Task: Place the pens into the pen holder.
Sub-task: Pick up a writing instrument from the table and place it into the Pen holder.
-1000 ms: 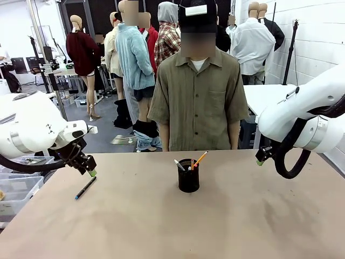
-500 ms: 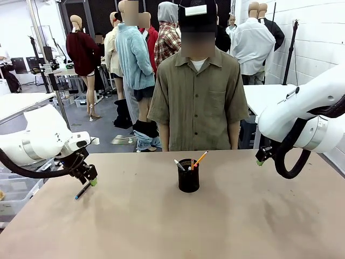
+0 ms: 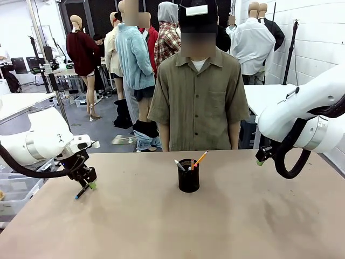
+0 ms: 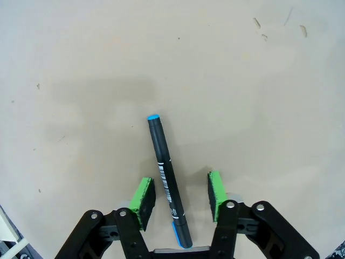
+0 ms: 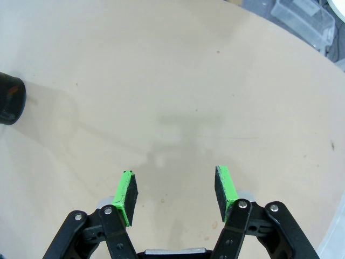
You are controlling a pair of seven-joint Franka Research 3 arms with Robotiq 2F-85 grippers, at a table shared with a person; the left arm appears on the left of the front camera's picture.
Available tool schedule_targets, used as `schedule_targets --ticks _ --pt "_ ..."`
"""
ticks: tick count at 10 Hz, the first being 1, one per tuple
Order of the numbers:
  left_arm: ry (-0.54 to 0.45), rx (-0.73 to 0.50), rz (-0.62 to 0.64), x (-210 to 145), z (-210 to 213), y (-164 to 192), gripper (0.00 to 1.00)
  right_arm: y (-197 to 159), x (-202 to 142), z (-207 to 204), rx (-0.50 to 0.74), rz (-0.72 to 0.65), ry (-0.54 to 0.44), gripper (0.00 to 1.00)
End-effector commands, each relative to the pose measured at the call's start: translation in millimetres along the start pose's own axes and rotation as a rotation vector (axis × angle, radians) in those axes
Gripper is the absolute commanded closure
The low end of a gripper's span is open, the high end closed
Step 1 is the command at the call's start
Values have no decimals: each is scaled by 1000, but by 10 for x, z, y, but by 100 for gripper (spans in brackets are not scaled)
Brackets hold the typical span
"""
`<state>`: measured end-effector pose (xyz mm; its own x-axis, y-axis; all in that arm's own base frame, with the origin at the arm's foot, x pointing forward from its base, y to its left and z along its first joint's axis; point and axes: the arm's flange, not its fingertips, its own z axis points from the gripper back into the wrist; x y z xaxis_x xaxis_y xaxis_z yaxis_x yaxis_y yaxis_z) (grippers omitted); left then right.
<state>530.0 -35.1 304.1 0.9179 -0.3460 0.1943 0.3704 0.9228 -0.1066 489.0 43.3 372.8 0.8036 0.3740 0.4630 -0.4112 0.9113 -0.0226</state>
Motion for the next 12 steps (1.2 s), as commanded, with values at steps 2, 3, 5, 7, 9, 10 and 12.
schedule_targets --ticks 2,3,5,7,9,10,12 --pt "50 25 -26 -20 2 -26 99 -16 -26 -10 18 3 -12 27" --pt "59 38 -36 -29 28 -57 100 -16 -26 -10 18 3 -12 27" --pt "101 79 -48 -44 65 -132 100 -16 -26 -10 18 3 -12 27" --pt "87 110 -76 -48 189 -262 100 -16 -26 -10 18 3 -12 27" --pt "17 65 -148 -63 351 -404 100 -16 -26 -10 18 3 -12 27" --pt "-66 14 -193 -73 454 -461 100 -16 -26 -10 18 3 -12 27" --pt "-240 -124 -327 -30 633 -634 100 -16 -26 -10 18 3 -12 27"
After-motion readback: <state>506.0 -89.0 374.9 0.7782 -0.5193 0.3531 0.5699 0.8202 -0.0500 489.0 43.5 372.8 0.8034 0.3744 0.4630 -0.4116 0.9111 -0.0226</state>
